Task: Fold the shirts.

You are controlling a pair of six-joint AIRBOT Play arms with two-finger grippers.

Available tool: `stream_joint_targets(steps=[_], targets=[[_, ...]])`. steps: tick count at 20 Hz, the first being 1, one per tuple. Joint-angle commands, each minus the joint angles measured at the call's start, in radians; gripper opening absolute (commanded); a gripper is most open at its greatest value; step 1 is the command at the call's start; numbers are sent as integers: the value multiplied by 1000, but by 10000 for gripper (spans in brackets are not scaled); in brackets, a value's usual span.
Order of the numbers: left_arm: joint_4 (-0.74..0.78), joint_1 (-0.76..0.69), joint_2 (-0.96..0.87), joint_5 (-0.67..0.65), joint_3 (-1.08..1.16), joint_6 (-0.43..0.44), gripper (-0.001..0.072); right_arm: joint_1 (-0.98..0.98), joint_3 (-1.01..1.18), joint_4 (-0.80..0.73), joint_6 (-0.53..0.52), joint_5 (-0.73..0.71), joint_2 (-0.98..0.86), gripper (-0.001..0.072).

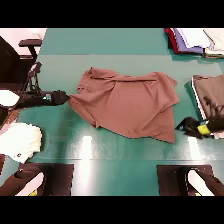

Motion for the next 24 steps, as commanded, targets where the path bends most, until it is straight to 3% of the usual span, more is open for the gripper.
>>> stream_joint_targets(steps=[1, 5, 6, 10, 11, 13, 14, 18, 24], targets=[[61, 21, 1, -32, 39, 0, 26, -39, -171, 65, -6, -68, 14, 487], [60, 21, 1, -46, 39, 0, 26, -39, -221, 124, -6, -130, 13, 479], [60, 21, 1, -45, 39, 0, 26, -37, -223, 137, -6, -130, 13, 432], [60, 21, 1, -54, 39, 0, 26, 64, -223, 144, -8, -134, 13, 426], [60, 21, 1, -57, 39, 1, 26, 101, -223, 144, -8, -146, 13, 390], [61, 21, 1, -68, 39, 1, 26, 172, -223, 144, -8, -178, 13, 162], [63, 21, 2, -76, 39, 8, 26, 200, -219, 144, -8, -192, 14, 13], [123, 21, 34, -120, 152, 25, 26, 241, -37, 142, -8, -187, 54, 16], [166, 21, 61, -173, 711, 26, 27, 240, 675, 43, -8, -159, 147, 16]])
